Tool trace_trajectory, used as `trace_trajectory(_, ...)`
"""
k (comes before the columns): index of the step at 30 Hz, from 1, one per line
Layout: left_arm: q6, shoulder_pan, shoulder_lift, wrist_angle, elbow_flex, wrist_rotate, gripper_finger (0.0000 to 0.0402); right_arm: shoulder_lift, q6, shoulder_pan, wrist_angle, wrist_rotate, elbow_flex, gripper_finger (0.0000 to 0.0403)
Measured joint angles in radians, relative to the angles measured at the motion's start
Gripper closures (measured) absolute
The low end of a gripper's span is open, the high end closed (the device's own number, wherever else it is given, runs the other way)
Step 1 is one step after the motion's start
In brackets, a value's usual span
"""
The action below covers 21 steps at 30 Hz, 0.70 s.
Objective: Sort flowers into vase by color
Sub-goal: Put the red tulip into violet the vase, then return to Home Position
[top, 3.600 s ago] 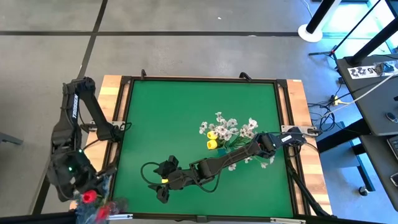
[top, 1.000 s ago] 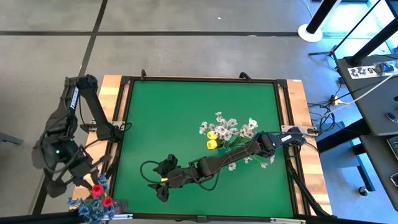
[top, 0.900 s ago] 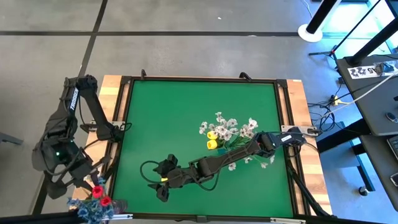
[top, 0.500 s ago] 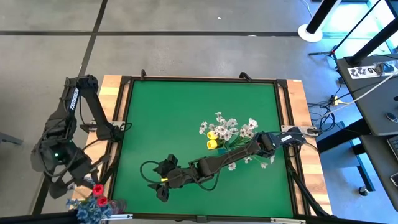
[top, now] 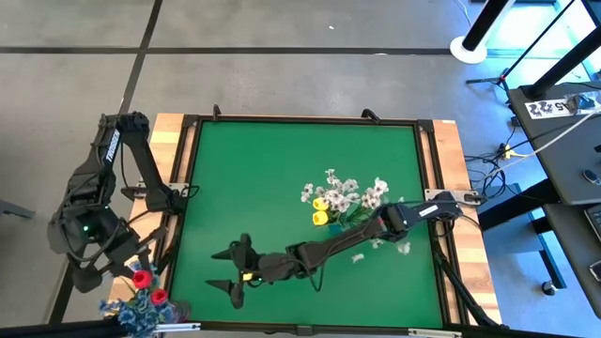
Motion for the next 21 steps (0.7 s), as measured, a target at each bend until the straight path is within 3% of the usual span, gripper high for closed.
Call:
trace_trajectory(5,-0.078,0.0,0.0,-0.021,0.0,-0.003,0.0314,0.057,-0.033,-0.001,0.125,-0.002,0.0,0.0079)
trace_trajectory(13,-0.267,0.034,-0.047,-0.124,0.0,0.006,0.0258,0.066,-0.087,-0.006,0.096,-0.018,-0.001,0.0079)
trace_trajectory(21,-0.409,0.06,-0.139,-0.133,0.0,0.177,0.0238,-0.028,-0.117,-0.004,-0.023,-0.092,0.019,0.0079)
